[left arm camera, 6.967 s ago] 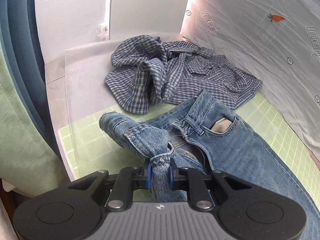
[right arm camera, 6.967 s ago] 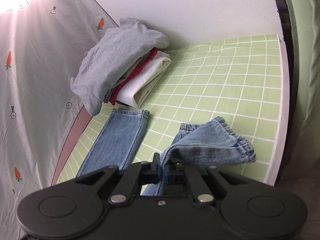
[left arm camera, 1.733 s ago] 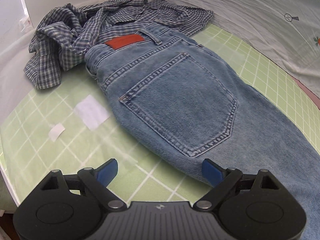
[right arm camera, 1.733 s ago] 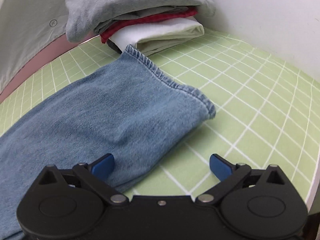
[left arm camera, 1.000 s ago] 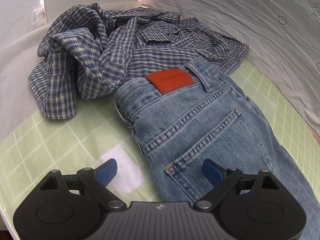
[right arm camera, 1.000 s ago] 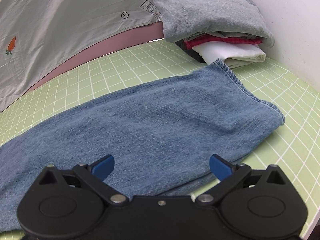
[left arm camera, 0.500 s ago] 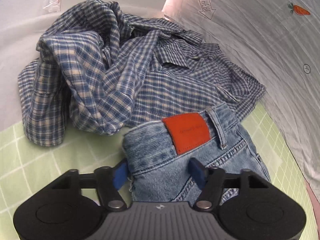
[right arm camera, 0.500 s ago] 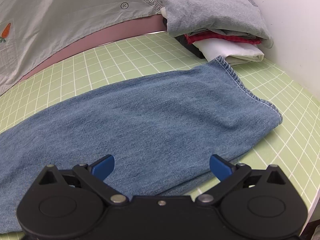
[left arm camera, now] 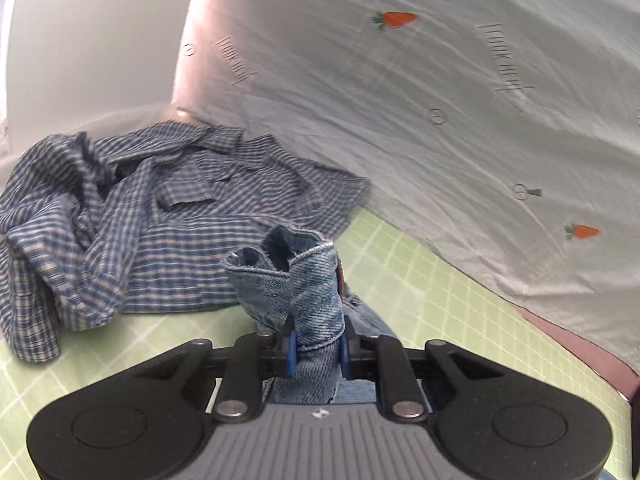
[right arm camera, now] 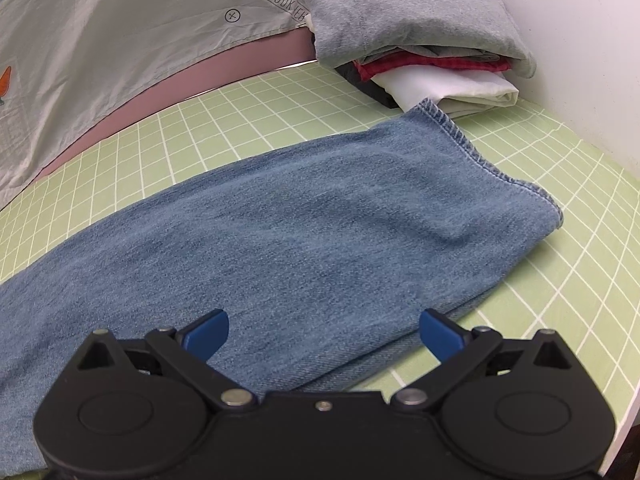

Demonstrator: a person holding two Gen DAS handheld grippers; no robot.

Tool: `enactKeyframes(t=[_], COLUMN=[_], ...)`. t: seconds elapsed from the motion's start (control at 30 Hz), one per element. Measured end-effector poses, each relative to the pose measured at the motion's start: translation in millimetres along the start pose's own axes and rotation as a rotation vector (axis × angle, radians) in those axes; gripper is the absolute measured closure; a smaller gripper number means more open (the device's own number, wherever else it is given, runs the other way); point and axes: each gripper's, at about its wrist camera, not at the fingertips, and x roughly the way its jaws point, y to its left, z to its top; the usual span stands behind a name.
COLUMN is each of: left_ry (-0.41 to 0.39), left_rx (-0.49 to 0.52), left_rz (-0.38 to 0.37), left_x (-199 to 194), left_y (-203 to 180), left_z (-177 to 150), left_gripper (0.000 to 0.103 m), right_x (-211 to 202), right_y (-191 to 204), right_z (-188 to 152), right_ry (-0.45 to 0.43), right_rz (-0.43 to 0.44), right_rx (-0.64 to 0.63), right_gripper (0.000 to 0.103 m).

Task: Fold clothes
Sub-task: 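Fold the waistband over toward the leg hems with the left gripper, release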

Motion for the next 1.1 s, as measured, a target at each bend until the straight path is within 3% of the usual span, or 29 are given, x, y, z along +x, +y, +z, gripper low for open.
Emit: enactKeyframes(t=[0.13,0.3,0.5,0.63,0.7,0.73,0.8,0.83,0.93,1.1], left_ry=[-0.011,0.04,0.192,0.372,0.336,0.347,0.389,0.4,0.405,0.333], left_rx=[0.086,0.156,0.341,0.523,0.642,0.669,0.617,0.587,0.532,0.463], left_rz=[-0.083,-0.194,-0.284,-0.224,-0.188,-0.204,-0.289,-0.309,-0.337,-0.251], left_x=[-14,-25,-17,10,9,10,11,10,4,-5], left_y=[-44,-95,-157,-187,-198,-202,-202,-201,-199,-177], left_z=[-8,-37,-112,-184,-199,-200,-193,-191,-183,-151], left_gripper=[0.084,0.085,0.085,0.084,0.076,0.061,0.04,0.034,0.034,0.031], right_x=[1,4,7,9,11,12,14,15,20,22], right_y=[-7,-17,-33,-46,-53,-57,-63,-66,-71,-72], right_z=[0,3,8,11,12,13,14,14,15,13], right_ry=[-0.002,-0.003,-0.01,-0.008,-0.005,-0.004,-0.002,0.0,0.008,0.014], right_rz=[0.017,0.04,0.056,0.055,0.053,0.051,0.048,0.046,0.041,0.042], right_rx=[0.012,0.026,0.031,0.035,0.04,0.045,0.058,0.064,0.081,0.084], right_gripper=[0.0,0.0,0.0,0.0,0.0,0.0,0.0,0.0,0.0,0.0])
